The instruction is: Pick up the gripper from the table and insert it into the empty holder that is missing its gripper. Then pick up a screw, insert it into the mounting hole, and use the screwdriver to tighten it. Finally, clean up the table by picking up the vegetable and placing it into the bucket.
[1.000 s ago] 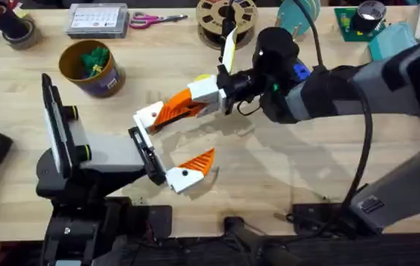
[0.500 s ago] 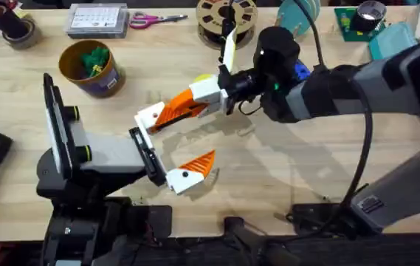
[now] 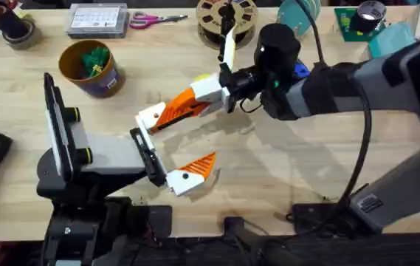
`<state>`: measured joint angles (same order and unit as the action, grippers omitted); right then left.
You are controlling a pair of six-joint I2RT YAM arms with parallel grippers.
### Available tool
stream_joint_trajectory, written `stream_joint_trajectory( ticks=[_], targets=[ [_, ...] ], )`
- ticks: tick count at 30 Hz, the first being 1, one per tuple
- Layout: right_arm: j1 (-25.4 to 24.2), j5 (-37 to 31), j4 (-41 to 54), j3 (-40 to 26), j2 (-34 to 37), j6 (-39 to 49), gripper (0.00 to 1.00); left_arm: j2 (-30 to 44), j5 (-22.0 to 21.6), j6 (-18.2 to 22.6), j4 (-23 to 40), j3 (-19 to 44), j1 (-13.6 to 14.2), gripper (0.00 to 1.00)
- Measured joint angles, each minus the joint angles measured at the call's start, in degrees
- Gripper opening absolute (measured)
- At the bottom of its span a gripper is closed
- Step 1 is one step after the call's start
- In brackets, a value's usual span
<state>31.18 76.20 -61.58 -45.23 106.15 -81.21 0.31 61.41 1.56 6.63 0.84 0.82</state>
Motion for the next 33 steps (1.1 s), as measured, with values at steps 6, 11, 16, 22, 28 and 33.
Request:
stream_joint_trajectory(
  ticks=[6, 11, 16, 22, 28, 33],
  targets=[
    [0.0, 0.1, 0.0, 0.0, 0.0, 0.0, 0.009, 0.0, 0.1, 0.0, 0.0, 0.0, 0.0, 0.985],
    [0.2, 0.0, 0.0, 0.0, 0.0, 0.0, 0.009, 0.0, 0.1, 0.0, 0.0, 0.0, 0.0, 0.985],
    [0.4, -0.4, 0.0, 0.0, 0.0, 0.0, 0.009, 0.0, 0.0, 0.0, 0.0, 0.0, 0.0, 0.985],
    [0.6, -1.2, 0.0, 0.0, 0.0, 0.0, 0.009, 0.0, -0.4, 0.0, 0.0, 0.0, 0.0, 0.986],
    [0.9, -1.6, 0.0, 0.0, 0.0, 0.0, 0.009, 0.0, -0.8, 0.0, -0.1, 0.0, 0.0, 0.985],
    [1.0, -2.0, -0.1, 0.1, 0.0, 0.0, 0.009, 0.0, -0.9, 0.0, -0.1, 0.0, 0.0, 0.985]
  ],
)
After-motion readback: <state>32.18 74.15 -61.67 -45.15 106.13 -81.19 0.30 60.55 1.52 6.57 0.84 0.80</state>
